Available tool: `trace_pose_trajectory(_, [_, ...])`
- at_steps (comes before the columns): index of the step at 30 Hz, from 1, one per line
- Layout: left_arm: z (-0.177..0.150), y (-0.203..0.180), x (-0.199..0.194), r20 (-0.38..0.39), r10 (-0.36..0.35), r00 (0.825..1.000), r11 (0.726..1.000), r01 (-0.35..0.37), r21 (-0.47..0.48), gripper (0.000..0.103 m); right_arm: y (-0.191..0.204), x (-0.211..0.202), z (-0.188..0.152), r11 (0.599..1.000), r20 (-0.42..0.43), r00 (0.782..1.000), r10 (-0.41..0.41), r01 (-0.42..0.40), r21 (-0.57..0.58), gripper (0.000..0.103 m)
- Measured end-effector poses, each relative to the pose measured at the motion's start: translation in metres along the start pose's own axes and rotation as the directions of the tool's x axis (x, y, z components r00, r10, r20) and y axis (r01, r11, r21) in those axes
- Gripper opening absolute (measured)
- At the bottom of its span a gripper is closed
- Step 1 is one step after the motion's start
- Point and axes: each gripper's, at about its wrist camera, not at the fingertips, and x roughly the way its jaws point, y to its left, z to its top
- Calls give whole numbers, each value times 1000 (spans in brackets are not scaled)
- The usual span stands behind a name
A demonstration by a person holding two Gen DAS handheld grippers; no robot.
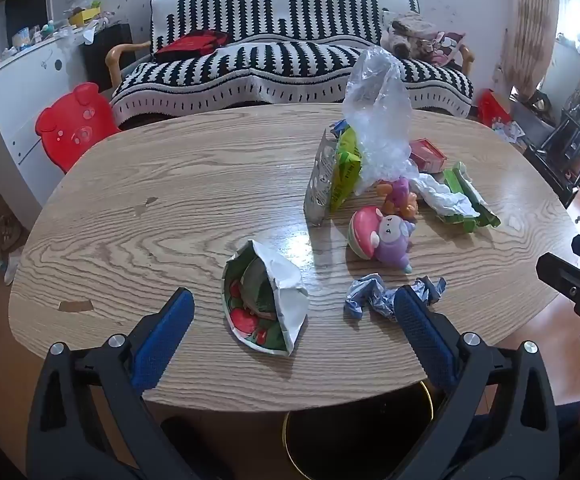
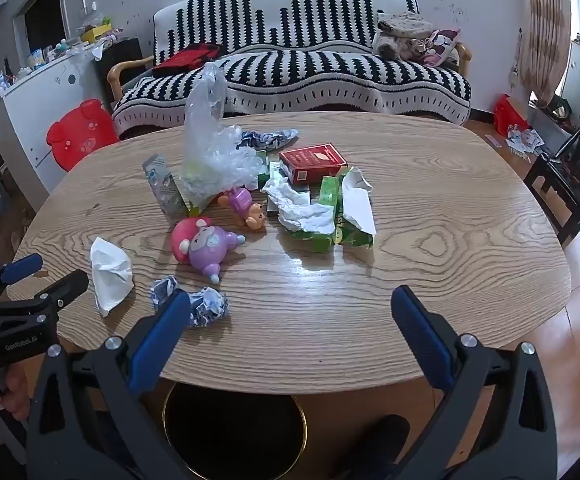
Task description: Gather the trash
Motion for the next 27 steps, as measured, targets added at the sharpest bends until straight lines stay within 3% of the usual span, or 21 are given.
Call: trace_pose_trajectory(27, [-1,3,3,-5,-6,1000,1000,5,-2,97,1,-3,-1,1000,6,1000,0,0,-4,97])
